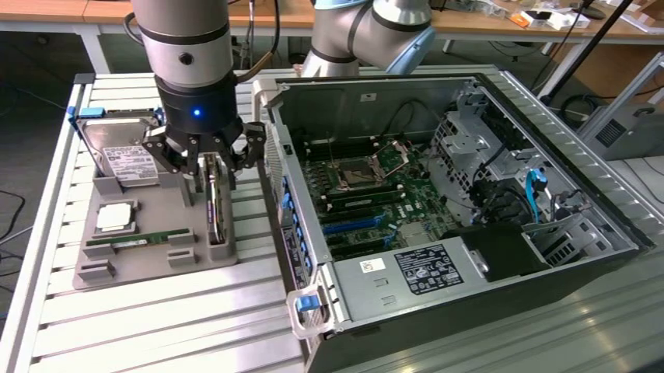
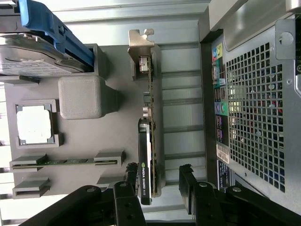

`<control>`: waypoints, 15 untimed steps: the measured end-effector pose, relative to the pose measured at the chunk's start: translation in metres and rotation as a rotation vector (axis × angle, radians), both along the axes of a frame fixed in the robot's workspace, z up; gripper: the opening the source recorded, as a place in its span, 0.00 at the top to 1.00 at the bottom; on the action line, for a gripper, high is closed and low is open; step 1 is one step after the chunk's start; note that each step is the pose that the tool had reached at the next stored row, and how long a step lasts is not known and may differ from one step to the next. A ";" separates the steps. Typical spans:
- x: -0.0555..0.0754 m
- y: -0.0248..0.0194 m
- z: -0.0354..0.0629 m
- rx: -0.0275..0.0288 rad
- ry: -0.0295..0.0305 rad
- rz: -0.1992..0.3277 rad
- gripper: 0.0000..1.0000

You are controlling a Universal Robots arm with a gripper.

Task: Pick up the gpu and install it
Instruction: 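Pick up the gpu and move the gpu toward the slot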

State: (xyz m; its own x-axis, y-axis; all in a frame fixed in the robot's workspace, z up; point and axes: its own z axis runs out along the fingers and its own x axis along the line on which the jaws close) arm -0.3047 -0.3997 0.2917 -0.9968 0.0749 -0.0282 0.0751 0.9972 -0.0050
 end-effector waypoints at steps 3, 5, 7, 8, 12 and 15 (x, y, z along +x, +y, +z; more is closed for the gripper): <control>0.000 0.0000 -0.0005 -0.0004 0.0000 0.000 0.52; 0.000 0.0000 -0.0010 -0.0008 0.0000 0.000 0.52; 0.000 0.0000 -0.0015 -0.0013 0.0000 0.000 0.52; 0.000 0.0000 -0.0017 -0.0015 0.0000 0.000 0.52; 0.000 0.0000 -0.0025 -0.0023 0.0000 0.000 0.52; 0.000 0.0000 -0.0031 -0.0027 0.0000 0.000 0.52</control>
